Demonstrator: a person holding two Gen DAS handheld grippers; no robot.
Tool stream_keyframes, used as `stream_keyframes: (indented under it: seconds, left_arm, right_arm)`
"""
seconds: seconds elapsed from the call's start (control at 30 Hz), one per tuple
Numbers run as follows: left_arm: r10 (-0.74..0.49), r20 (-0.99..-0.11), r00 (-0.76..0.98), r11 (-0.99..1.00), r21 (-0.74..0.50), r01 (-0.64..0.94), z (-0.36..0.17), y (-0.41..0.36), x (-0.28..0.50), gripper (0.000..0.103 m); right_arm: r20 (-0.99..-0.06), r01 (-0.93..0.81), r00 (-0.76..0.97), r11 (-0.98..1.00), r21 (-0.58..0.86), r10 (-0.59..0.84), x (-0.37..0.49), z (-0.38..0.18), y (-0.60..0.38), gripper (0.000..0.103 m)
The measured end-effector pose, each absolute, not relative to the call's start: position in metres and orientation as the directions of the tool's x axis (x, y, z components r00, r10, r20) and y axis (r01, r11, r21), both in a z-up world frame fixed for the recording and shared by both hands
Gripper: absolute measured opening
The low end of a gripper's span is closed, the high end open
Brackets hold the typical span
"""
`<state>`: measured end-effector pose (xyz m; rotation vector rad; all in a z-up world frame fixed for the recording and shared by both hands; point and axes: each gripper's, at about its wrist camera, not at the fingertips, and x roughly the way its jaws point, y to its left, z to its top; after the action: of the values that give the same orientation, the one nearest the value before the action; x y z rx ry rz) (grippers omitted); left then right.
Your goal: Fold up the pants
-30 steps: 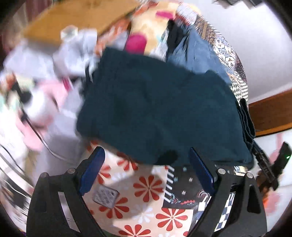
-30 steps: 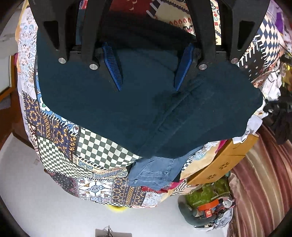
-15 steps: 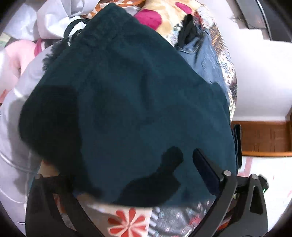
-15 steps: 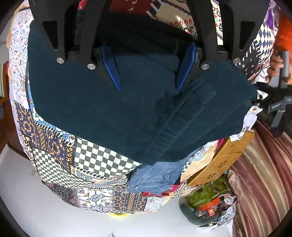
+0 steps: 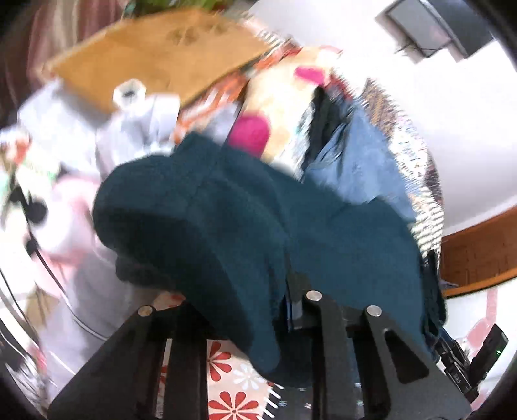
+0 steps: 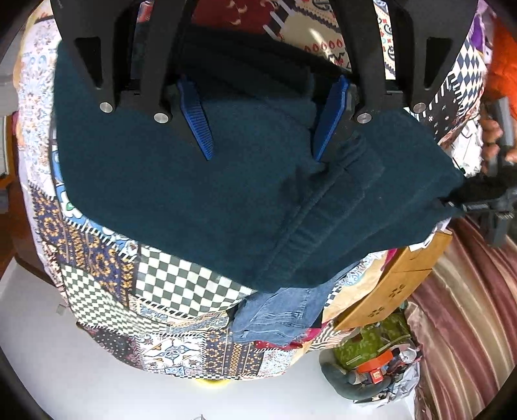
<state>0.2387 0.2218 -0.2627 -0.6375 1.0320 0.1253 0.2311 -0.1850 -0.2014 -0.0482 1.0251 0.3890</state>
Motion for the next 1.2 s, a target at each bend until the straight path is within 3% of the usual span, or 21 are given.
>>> stream_keyframes:
  seconds: [0.2, 0.4, 0.53, 0.83, 1.2]
  left_arm:
    - [0.036, -0.777, 0.628, 0.917, -0.224, -0.330, -0.168, 0.207, 0.252, 0.020]
    - [0.109, -0.661, 0.743, 0.979, -0.056, -0.194, -0.102, 0.140, 0.263, 0.020]
    - [0.004, -0.614, 0.790, 0.997, -0.054, -0.047, -0.072, 0.076, 0.273, 0.020]
    - [-0.236, -0.630, 0.740, 0.966, -0.070, 0.249, -0.062, -0.060, 0.308, 0.019]
    - [-0.350, -0.843, 0.408, 0.859, -0.115, 0.500, -0.155, -0.156, 0.324, 0.020]
  right_arm:
    - [-0.801, -0.304, 0.523, 0.942, 0.145, 0.292, 0.217, -0.181, -0.218, 0.061]
    - [-0.830, -0.215, 0.489, 0.959, 0.182, 0.267, 0.211, -0.202, -0.256, 0.061]
    - [-0.805, -0.195, 0.495, 0.945, 0.264, 0.327, 0.207, -0.213, -0.266, 0.061]
    - [-0.789, -0.191, 0.507, 0.938, 0.290, 0.347, 0.204, -0.213, -0.268, 0.064]
    - [-0.788, -0.212, 0.526, 0.946, 0.244, 0.321, 0.189, -0.201, -0.272, 0.063]
